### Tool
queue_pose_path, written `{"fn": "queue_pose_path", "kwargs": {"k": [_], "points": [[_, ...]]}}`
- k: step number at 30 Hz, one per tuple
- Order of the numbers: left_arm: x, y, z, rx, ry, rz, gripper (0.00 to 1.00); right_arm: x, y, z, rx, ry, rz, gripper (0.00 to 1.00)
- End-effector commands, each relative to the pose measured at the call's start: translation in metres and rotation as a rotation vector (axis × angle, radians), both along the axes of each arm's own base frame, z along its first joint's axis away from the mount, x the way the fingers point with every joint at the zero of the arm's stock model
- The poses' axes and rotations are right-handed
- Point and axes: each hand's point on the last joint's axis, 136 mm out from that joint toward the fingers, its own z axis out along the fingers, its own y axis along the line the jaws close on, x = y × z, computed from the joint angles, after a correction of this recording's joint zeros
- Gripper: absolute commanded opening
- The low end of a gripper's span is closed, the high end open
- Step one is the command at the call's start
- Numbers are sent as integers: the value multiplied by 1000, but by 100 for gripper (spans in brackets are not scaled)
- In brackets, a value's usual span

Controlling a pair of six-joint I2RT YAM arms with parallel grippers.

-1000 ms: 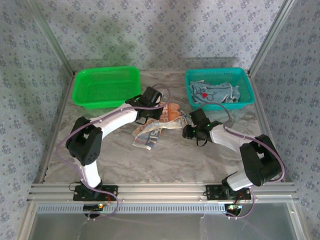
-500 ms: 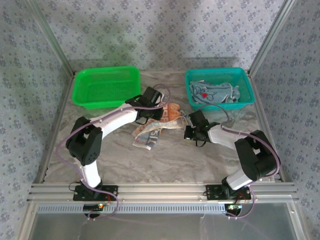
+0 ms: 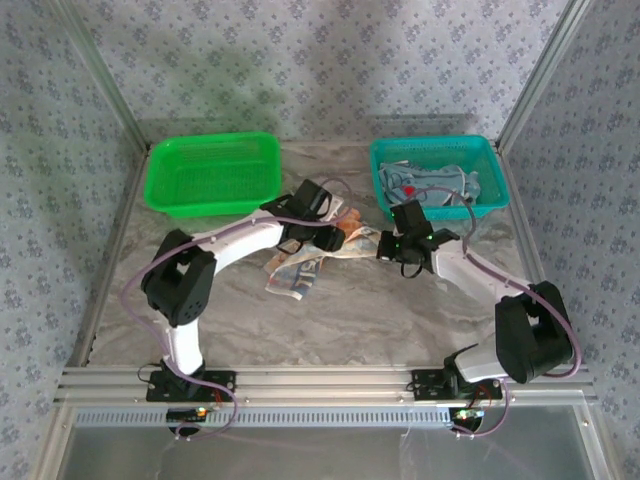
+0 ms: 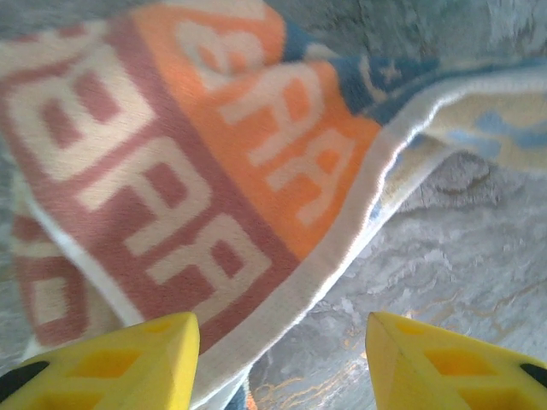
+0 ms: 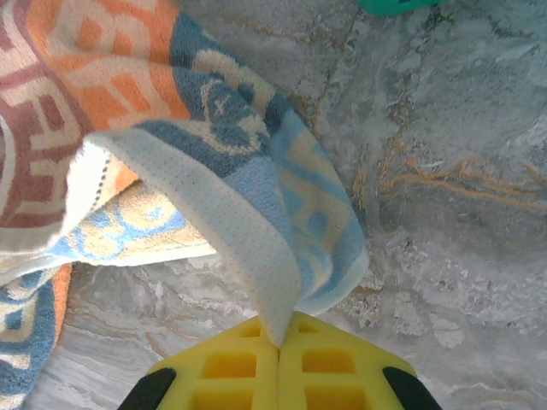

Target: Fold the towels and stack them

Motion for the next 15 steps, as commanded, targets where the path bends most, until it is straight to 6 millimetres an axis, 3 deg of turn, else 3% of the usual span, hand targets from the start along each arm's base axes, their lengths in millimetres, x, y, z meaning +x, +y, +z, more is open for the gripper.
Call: {"fn": "queue_pose_path", "kwargs": {"k": [1, 5, 10, 15], "points": [[-5, -14, -12, 18, -4, -88, 54, -1, -2, 2, -13, 39, 15, 0], [0, -14, -25, 54, 2, -91, 55, 9, -4, 9, 4, 30, 0, 0], [12, -21, -26, 71, -37, -79, 59, 17, -2, 14, 17, 29, 1, 0], [31, -11, -38, 152, -93, 0, 56, 18, -1, 14, 29, 34, 6, 0]]}}
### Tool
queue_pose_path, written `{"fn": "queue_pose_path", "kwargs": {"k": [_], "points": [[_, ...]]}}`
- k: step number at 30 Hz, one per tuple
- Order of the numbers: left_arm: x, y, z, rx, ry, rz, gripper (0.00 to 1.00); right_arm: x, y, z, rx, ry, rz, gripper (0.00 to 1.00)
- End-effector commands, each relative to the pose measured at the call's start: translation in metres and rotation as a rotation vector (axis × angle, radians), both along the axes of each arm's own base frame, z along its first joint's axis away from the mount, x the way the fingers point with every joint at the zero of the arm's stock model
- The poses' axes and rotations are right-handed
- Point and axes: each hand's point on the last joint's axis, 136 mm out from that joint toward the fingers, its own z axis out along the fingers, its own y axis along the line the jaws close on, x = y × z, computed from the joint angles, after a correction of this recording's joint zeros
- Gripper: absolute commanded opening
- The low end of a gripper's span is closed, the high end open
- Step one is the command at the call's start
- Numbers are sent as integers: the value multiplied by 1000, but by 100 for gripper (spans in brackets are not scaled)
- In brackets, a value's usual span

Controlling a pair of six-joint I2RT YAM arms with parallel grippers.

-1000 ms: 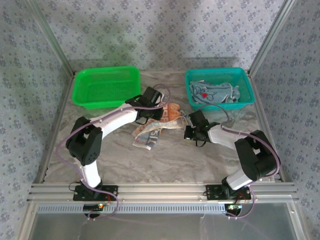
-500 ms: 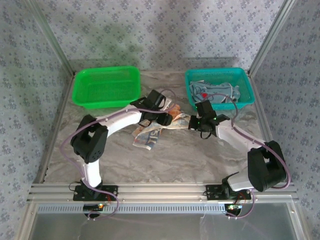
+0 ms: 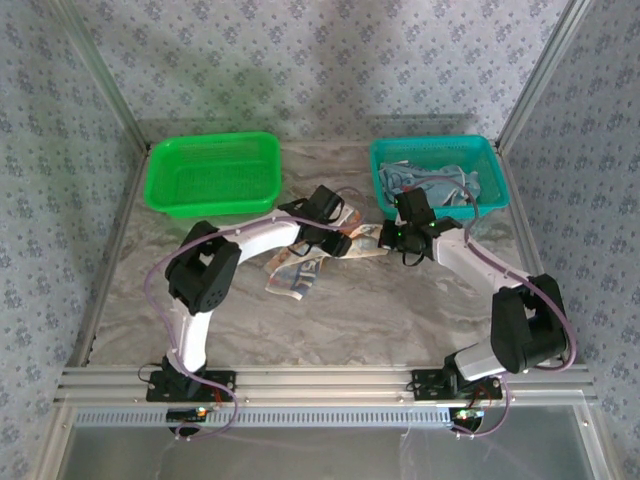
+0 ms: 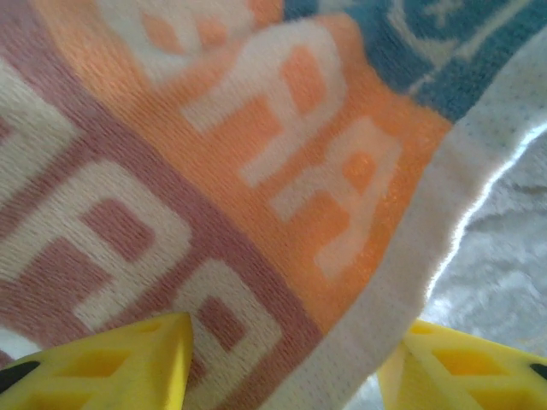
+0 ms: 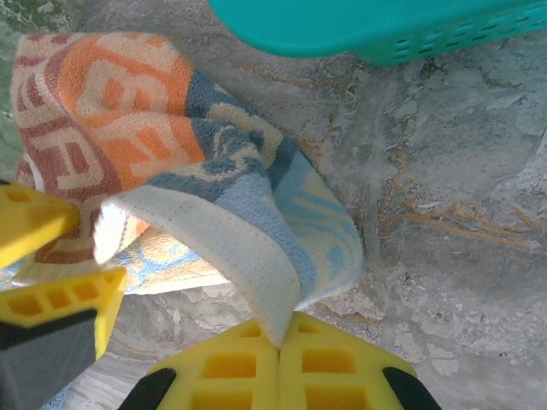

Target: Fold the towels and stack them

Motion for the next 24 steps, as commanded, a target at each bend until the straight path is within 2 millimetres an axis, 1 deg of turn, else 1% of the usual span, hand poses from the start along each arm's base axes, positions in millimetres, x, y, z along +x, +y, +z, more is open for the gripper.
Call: {"fn": "queue_pose_path", "kwargs": {"k": [1, 6, 10, 14, 16, 18, 22, 24], "points": [[20, 4, 2, 58, -87, 52, 55, -1, 0, 1, 3, 24, 12, 0], [35, 18, 2, 84, -109, 104, 52, -1, -1, 1, 8, 29, 9, 0], [43, 34, 9, 61, -108, 138, 49, 0, -3, 1, 10, 28, 3, 0], [36, 37, 11, 26, -72, 106, 49, 1, -7, -1, 13, 31, -9, 0], [31, 38, 9, 20, -54, 95, 49, 2, -8, -2, 17, 32, -11, 0], [28, 37, 7, 11, -41, 86, 41, 2, -10, -2, 19, 31, -14, 0], [26, 38, 5, 15, -34, 89, 38, 4, -11, -2, 18, 30, -15, 0], [27, 40, 9, 10, -40, 95, 38, 3, -11, -3, 16, 34, -15, 0]]}}
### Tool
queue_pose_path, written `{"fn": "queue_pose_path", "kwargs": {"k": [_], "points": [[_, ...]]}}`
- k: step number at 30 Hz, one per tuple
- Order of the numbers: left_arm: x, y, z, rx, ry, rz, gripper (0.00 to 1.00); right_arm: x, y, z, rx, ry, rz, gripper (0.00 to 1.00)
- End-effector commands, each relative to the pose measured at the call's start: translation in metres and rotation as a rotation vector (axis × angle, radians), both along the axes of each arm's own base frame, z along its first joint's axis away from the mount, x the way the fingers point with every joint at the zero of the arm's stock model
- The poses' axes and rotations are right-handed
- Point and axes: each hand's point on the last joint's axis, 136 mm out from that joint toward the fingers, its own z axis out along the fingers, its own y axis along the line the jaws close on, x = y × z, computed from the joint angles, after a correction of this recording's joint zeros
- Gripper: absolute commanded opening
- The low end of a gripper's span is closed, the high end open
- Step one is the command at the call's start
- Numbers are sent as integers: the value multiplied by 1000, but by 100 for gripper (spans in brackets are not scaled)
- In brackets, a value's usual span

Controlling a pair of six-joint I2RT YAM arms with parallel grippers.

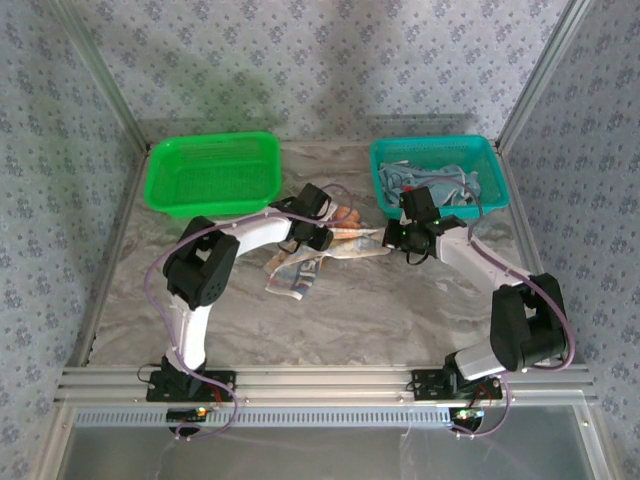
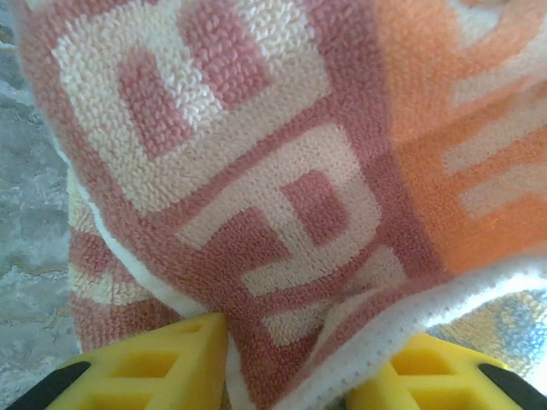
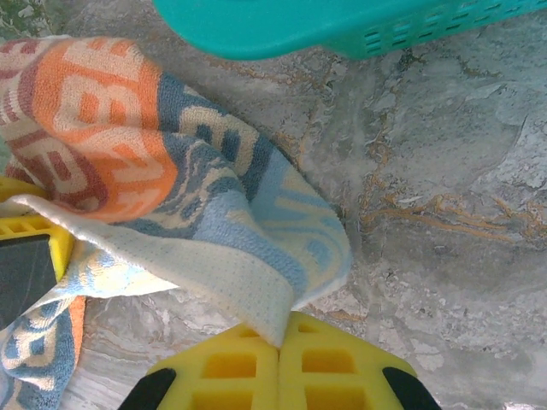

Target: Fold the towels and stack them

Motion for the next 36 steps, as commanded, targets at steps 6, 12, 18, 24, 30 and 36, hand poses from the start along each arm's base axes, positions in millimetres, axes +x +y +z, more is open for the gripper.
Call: {"fn": "queue_pose_path", "kwargs": {"k": [6, 12, 18, 24, 30, 36], "points": [[2, 1, 44, -86, -56, 5, 37, 0, -2, -2, -3, 13, 13, 0], [0, -4, 47, -125, -41, 7, 30, 4, -3, -2, -5, 3, 9, 0], [0, -1, 46, -122, -46, 23, 0, 4, -3, -2, -9, -1, 6, 0], [3, 13, 89, -119, -136, 71, 0, 6, 0, 21, -18, -60, 33, 0], [3, 45, 167, -89, -282, 133, 0, 12, 6, 73, -68, -188, 108, 0], [-4, 75, 249, -122, -427, 190, 0, 27, 17, 149, -119, -382, 174, 0]]}}
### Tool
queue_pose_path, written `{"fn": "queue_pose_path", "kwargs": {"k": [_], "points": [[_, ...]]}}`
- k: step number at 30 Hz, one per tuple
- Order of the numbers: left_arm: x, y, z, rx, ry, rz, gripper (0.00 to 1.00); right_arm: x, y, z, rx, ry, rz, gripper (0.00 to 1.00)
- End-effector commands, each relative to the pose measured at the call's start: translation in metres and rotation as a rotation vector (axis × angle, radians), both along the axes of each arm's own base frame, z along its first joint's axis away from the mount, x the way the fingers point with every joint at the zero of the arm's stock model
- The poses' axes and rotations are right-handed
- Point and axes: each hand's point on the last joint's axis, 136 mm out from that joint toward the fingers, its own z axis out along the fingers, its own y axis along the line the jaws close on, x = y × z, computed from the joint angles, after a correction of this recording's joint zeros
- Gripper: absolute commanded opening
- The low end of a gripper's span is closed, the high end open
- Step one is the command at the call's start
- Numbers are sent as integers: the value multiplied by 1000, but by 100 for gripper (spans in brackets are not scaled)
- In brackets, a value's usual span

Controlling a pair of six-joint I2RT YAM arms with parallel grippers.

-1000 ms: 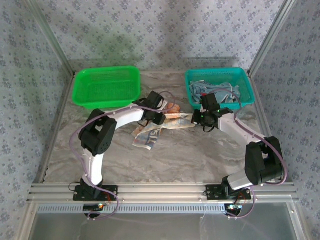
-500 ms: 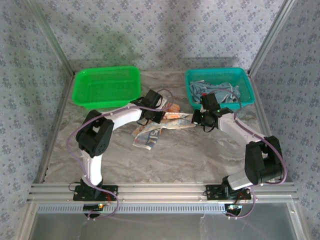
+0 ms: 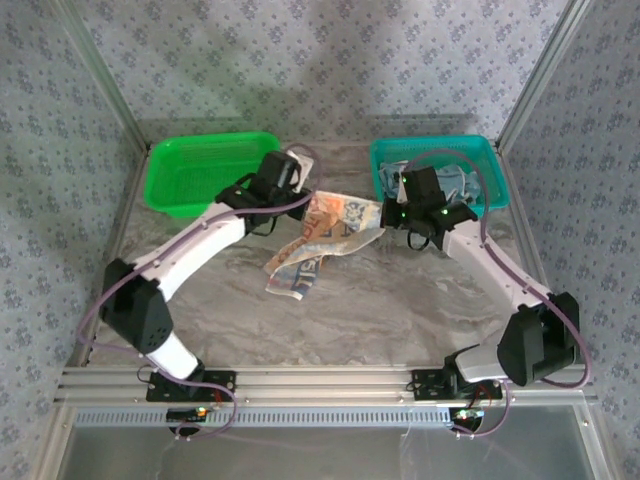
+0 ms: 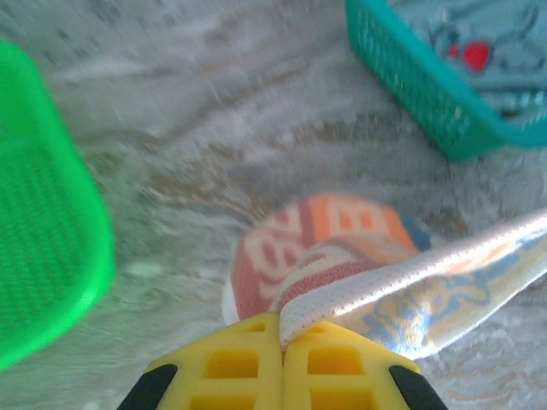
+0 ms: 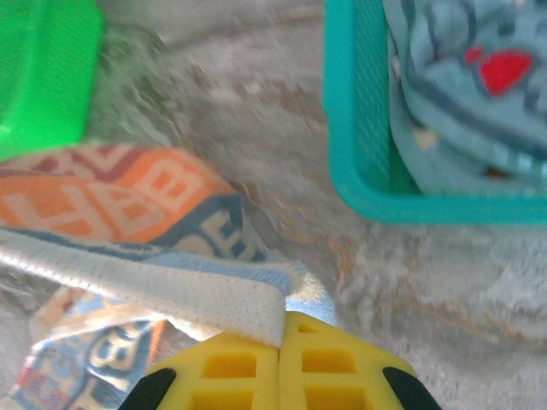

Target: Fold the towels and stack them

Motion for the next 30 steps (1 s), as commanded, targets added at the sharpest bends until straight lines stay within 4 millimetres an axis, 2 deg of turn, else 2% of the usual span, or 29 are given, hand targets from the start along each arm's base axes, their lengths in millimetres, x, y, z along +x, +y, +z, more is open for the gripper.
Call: {"fn": "queue_pose_path", "kwargs": {"k": [1, 8, 12, 16, 18, 21, 26, 30], "points": [[-2, 27, 52, 19, -96, 64, 0, 7, -3, 53, -65, -145, 29, 0], [2, 35, 140, -73, -258, 93, 0, 42, 3, 147, -63, -458, 55, 0], [14, 40, 175, -93, -334, 111, 0, 60, 4, 189, -54, -587, 50, 0], [24, 47, 207, -110, -398, 119, 0, 70, 2, 227, -18, -695, 57, 0], [26, 49, 227, -118, -440, 118, 0, 74, 2, 242, 6, -727, 63, 0], [27, 50, 245, -130, -477, 106, 0, 76, 5, 258, 17, -757, 81, 0], [29, 53, 263, -159, -502, 100, 0, 75, 11, 275, 34, -802, 113, 0], [16, 54, 273, -205, -499, 83, 0, 62, 18, 283, 50, -817, 181, 0]]}}
